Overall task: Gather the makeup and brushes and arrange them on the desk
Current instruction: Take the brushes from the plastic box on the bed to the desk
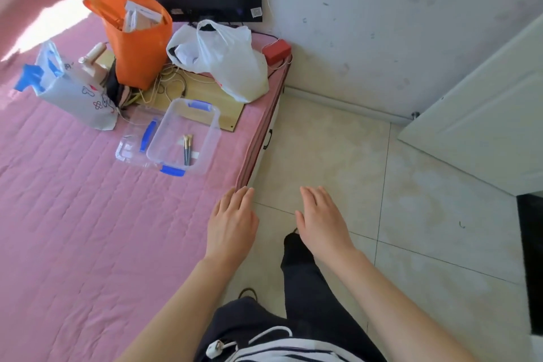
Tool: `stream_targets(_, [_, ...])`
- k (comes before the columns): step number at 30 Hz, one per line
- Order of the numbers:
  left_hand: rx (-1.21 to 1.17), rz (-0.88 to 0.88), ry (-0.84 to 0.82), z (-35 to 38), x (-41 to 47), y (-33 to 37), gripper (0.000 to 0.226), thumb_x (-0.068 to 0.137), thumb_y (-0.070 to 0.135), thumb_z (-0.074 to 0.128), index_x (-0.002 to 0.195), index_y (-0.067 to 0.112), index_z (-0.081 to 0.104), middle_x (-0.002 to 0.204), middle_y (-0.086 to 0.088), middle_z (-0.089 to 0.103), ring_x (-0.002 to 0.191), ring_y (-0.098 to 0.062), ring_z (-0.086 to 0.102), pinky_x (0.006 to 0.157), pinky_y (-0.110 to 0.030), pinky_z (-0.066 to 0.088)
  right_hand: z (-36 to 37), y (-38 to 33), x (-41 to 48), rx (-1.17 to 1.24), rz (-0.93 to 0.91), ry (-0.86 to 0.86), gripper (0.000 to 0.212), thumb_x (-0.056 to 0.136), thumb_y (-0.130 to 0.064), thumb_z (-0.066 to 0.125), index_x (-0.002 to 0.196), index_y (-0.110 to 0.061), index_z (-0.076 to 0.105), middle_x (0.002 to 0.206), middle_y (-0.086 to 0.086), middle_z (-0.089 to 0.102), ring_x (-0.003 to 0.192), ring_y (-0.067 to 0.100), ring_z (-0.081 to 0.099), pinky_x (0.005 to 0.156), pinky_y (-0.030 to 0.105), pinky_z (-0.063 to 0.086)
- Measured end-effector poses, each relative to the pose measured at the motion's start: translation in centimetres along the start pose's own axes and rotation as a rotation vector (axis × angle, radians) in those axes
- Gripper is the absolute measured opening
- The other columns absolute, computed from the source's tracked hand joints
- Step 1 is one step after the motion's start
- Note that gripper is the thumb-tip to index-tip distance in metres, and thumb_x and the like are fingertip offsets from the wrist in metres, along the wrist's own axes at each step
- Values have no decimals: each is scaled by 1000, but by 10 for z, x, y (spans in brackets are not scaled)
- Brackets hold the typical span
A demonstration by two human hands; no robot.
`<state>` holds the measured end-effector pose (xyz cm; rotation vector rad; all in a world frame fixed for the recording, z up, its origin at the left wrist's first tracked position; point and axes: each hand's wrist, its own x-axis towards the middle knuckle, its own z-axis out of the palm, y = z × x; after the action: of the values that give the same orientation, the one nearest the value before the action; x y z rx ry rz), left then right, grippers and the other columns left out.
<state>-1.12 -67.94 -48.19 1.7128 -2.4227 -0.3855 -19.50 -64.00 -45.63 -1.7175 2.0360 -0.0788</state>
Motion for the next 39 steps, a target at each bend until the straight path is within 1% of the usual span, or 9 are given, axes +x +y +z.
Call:
stream_targets(9, [-16,-219,7,17,87,52,39,83,14,68,122,9,62,122,-4,64,120,-28,54,96,-40,48,-63,46,107,-111,-217,-95,55,102,-30,36,149,-8,18,156,8,22,147,26,9,119,32,10])
stream_targets(13, [-35,-309,30,16,113,54,35,84,11,66,119,9,63,119,-4,65,116,-27,54,93,-41,50,-76,49,150,-148,-300,-130,55,101,-30,36,149,-7,19,155,9,23,146,27,10,119,32,10])
stream_targets(16, [-35,-372,41,13,129,46,35,84,10,65,119,8,62,118,-5,65,116,-29,55,93,-43,51,-81,43,178,-148,-341,-141,55,101,-29,37,148,-7,21,155,10,25,146,28,12,120,35,14])
stream_targets(19, [-18,-441,49,9,144,30,37,81,10,69,117,7,62,116,-6,66,115,-29,57,91,-42,51,-82,29,208,-160,-397,-172,55,101,-29,36,149,-7,20,155,10,24,146,26,11,120,34,13])
stream_targets(24, [-46,-577,14,10,165,-7,39,89,14,59,127,7,57,130,-7,59,127,-29,49,103,-44,45,-80,-5,255,-191,-482,-208,54,101,-29,36,148,-7,21,155,9,23,146,25,11,119,33,12])
stream_targets(28, [-43,-632,17,4,182,-43,38,86,11,63,124,5,60,127,-9,62,125,-31,51,98,-44,46,-77,-40,289,-210,-552,-231,51,101,-25,35,147,-5,22,153,10,26,145,24,15,118,29,6])
stream_targets(31, [-74,-698,25,-1,193,-68,37,89,10,59,126,5,58,129,-9,60,127,-29,49,102,-43,44,-73,-64,311,-230,-610,-262,50,102,-24,35,146,-5,23,153,11,27,144,24,16,118,28,4])
stream_targets(36, [-107,-765,30,-1,207,-105,36,90,10,56,126,5,58,130,-8,59,126,-27,49,103,-40,43,-48,-97,353,-270,-645,-320,52,101,-26,37,146,-3,24,153,14,28,144,26,17,121,34,8])
stream_targets(39, [-140,-815,6,6,218,-127,39,93,13,52,131,6,54,135,-7,55,130,-25,44,107,-38,38,-32,-117,375,-269,-652,-376,51,100,-26,37,146,-4,25,152,12,28,144,26,17,120,34,11])
